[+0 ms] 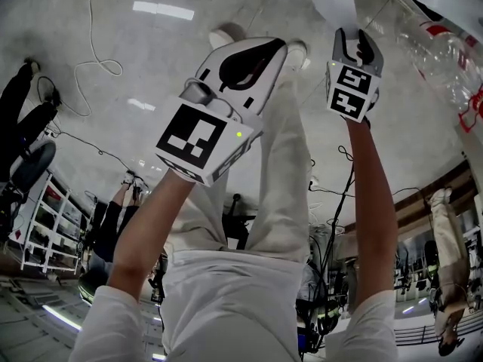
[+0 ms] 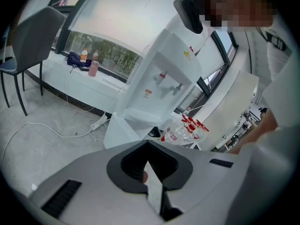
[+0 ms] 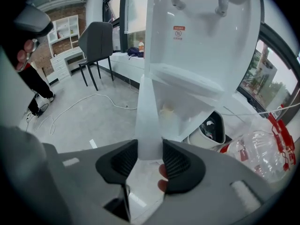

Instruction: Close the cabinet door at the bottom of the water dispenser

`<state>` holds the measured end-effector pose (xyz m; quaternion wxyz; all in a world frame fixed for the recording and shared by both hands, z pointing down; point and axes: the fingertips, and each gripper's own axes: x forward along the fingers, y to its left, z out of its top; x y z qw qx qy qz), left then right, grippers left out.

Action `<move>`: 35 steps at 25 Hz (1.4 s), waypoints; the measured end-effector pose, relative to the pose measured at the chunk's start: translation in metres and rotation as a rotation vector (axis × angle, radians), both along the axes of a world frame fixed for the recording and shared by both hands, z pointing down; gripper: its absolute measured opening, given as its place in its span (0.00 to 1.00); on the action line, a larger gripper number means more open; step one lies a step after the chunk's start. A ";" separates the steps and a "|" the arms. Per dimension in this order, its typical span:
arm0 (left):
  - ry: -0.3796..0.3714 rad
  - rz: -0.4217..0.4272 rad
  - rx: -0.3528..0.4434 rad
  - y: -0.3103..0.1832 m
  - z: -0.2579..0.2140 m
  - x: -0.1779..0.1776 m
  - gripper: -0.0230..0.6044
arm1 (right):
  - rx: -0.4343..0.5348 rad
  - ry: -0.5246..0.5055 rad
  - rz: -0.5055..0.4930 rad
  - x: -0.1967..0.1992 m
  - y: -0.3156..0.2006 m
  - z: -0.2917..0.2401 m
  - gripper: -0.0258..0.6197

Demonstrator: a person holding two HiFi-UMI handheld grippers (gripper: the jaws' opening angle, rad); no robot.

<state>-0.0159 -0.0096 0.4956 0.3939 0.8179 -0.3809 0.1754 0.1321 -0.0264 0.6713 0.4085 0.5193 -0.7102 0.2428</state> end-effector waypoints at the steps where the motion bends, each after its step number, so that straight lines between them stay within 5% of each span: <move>1: 0.000 -0.001 0.001 0.000 0.000 0.000 0.04 | 0.001 0.004 -0.010 0.002 -0.001 0.000 0.31; 16: -0.003 0.039 0.020 -0.005 -0.002 0.013 0.04 | 0.046 0.078 -0.151 0.042 -0.023 0.000 0.32; 35: 0.010 0.062 0.035 -0.009 -0.002 0.039 0.04 | 0.084 0.161 -0.168 0.082 -0.053 0.000 0.25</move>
